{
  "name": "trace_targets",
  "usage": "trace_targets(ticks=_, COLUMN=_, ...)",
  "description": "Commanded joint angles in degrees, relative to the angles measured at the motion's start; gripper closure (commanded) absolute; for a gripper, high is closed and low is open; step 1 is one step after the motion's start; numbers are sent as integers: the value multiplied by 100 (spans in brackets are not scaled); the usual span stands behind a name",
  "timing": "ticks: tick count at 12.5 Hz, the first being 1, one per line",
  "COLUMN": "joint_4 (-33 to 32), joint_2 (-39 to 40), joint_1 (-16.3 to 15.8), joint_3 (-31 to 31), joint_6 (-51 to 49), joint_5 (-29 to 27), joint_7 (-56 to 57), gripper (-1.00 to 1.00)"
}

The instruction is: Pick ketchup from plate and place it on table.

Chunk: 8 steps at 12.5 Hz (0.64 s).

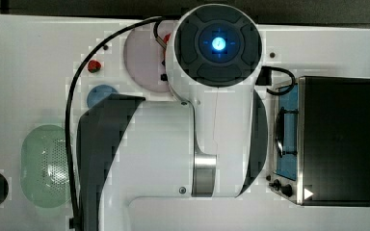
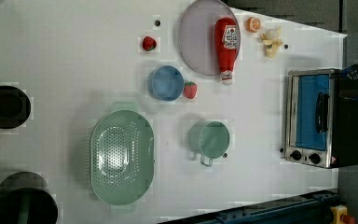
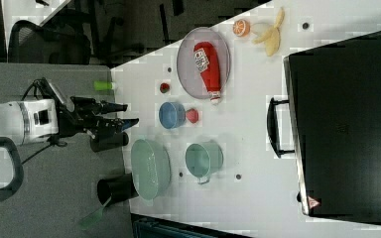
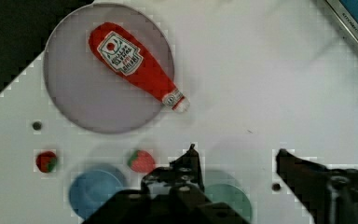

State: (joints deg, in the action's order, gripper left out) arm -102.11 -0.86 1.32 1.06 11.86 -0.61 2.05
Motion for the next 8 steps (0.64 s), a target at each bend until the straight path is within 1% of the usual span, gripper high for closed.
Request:
trace_targets(ticks=1, joint_4=-590, joint_2=-793, joint_1=402, joint_3=293, joint_6=-580, joint_5=-25, joint_7=-375, gripper=-58)
trace_targets(ticks=3, joint_4=-590, joint_2=-725, joint_1=391, joint_3=302, joint_6=-488, joint_5=-25, joint_7=-337, gripper=-99)
trace_targets(ticks=8, joint_4=-576, joint_2=-172, joint_1=357, joint_3=340, joint_6=-103, joint_5=-25, joint_7=-144, gripper=-100)
